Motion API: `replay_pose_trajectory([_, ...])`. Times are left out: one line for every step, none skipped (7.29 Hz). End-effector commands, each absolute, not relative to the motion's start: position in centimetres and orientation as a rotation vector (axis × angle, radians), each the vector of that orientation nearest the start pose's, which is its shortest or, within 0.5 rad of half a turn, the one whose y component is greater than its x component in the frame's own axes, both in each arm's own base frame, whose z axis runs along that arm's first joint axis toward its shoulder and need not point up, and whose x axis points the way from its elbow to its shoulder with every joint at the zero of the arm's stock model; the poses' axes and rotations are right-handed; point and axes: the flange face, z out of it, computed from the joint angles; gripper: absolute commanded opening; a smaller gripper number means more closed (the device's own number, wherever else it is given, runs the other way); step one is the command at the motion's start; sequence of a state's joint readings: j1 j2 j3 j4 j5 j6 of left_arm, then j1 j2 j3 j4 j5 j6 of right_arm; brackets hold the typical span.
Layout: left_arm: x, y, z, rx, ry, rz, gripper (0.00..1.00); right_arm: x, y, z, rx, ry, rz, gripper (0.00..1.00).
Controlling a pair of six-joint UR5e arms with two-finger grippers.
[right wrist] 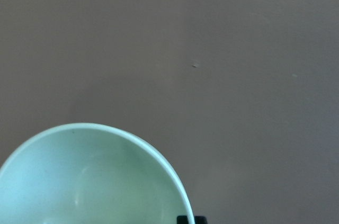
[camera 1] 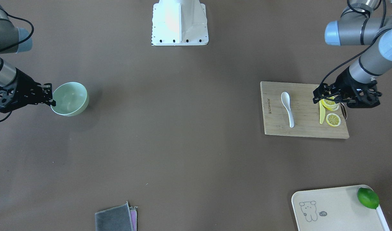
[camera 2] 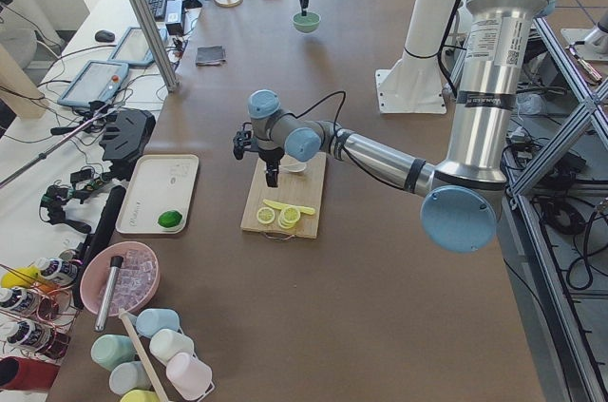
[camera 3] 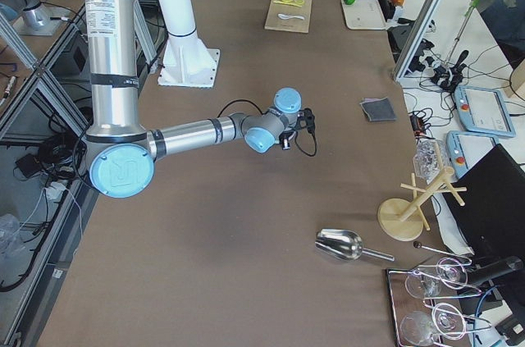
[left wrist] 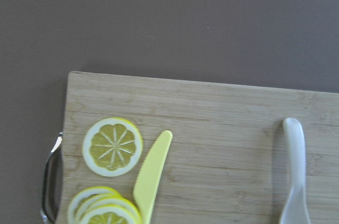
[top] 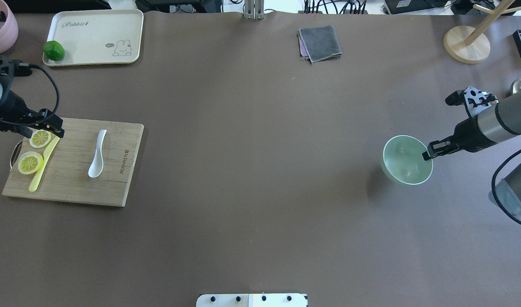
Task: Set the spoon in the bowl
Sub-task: 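Grasp white spoon handle with left gripper while right gripper drags bowl closer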
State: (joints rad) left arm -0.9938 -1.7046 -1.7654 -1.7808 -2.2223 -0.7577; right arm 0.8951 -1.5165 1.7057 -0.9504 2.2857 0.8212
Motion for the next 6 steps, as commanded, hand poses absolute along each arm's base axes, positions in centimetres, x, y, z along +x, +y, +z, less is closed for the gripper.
replay_pose_trajectory([28.1, -50.3, 46.7, 0.038, 0.778, 0.026, 0.85, -39.4, -43.9, 41.2, 0.124, -1.048, -0.064, 0.00])
replay_pose_trajectory([28.7, -50.8, 46.8, 0.033, 0.776, 0.024, 0.81, -43.7, -42.1, 37.9, 0.127, -1.073, -0.033, 0.00])
replay_pose_trajectory([29.8, -51.6, 46.3, 0.024, 0.780, 0.008, 0.79, -47.1, -40.8, 34.6, 0.115, -1.095, 0.014, 0.00])
replay_pose_trajectory([31.5, -51.6, 45.6, 0.015, 0.786, 0.009, 0.77, -49.9, -39.2, 31.5, 0.119, -1.076, 0.010, 0.00])
replay_pose_trajectory([32.6, -51.2, 45.7, -0.002, 0.782, 0.008, 0.73, -51.9, -37.5, 28.8, 0.117, -1.057, 0.010, 0.00])
replay_pose_trajectory([33.6, -50.8, 45.8, -0.011, 0.780, 0.023, 0.70, -53.4, -36.4, 27.0, 0.106, -1.052, 0.019, 0.00])
